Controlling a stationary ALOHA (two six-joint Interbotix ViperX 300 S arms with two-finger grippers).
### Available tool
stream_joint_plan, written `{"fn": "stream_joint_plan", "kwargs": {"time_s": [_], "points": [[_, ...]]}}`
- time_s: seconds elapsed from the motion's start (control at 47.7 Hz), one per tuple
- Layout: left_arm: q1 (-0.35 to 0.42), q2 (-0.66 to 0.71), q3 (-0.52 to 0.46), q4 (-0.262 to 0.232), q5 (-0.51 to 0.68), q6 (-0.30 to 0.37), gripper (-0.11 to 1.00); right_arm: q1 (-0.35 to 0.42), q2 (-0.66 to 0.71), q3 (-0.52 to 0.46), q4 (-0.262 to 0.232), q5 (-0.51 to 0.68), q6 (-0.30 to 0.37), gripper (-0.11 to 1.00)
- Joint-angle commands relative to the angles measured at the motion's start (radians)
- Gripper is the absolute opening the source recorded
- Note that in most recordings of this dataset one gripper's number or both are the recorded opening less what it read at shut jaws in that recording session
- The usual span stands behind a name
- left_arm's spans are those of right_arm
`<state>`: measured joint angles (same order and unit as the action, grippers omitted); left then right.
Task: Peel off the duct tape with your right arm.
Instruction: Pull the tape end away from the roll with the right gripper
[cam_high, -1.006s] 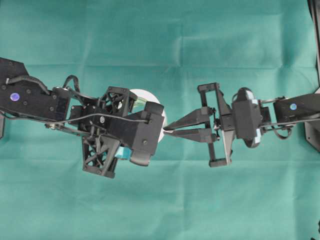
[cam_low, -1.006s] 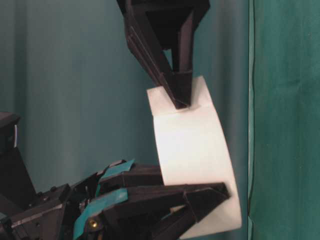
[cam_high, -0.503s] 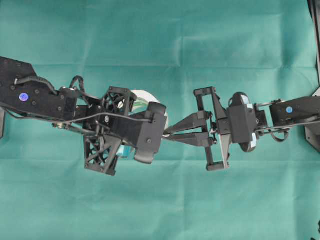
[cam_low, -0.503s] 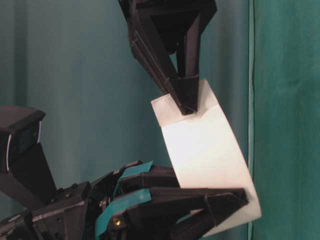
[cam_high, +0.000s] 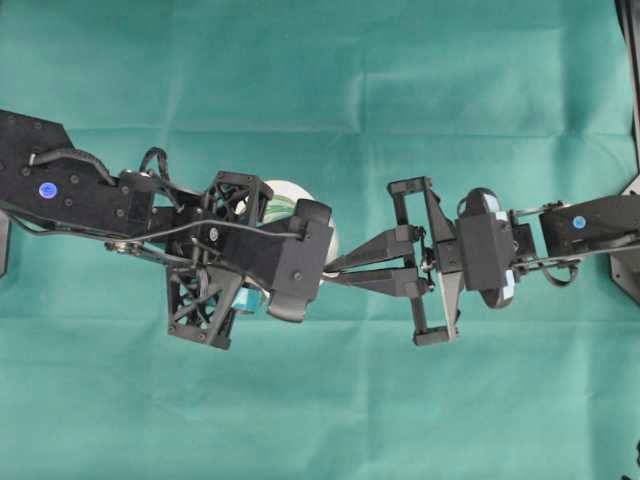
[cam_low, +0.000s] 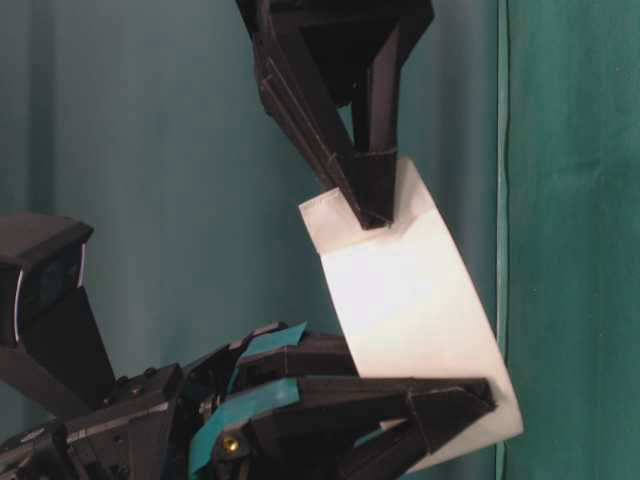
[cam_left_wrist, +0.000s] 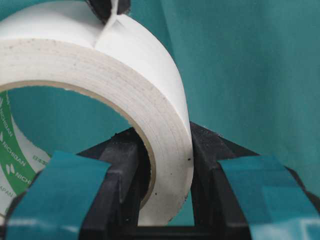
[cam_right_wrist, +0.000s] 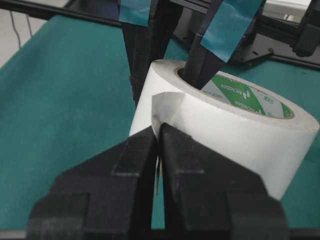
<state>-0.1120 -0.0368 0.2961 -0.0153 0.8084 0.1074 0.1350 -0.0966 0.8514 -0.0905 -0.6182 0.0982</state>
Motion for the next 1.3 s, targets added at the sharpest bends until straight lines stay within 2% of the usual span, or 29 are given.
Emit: {"fn": "stream_joint_plan", "kwargs": {"time_s": [0.0, 1.09, 1.279], "points": [[0.061, -0.037, -0.031, 0.009, -0.005, -0.025, 0.21, 0.052, -0.002, -0.017, -0.005, -0.011, 0.002, -0.09], [0.083, -0.038, -0.031, 0.009, 0.011, -0.029, 0.21, 0.087, 0.021, -0.058, -0.005, -0.009, 0.002, -0.09], [0.103, -0.038, -0.029, 0.009, 0.015, -0.058, 0.21, 0.097, 0.035, -0.075, -0.003, -0.009, 0.002, -0.09]]}}
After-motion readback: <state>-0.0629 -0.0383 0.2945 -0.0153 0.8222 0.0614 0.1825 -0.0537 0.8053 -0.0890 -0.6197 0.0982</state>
